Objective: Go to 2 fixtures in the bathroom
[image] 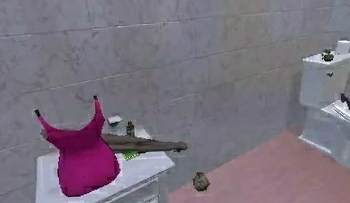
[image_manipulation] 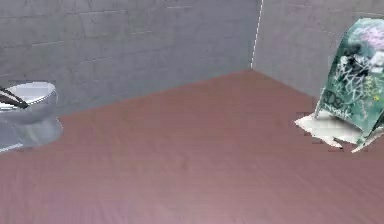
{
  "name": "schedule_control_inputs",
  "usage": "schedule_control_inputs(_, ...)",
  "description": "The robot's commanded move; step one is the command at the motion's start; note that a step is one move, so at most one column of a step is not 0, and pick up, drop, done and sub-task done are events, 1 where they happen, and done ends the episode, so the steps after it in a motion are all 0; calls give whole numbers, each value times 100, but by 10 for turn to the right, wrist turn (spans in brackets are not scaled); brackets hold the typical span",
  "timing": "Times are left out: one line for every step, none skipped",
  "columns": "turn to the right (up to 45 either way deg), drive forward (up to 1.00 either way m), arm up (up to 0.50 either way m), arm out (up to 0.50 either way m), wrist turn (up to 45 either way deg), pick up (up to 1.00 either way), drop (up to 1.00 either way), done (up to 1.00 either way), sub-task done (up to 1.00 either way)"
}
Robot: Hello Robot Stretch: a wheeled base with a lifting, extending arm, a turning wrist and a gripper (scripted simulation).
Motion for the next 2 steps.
schedule_control_inputs(450,0,0,0,0,0,0,0,0)
schedule_control_inputs(150,0,0,0,0,0,0,0,0)
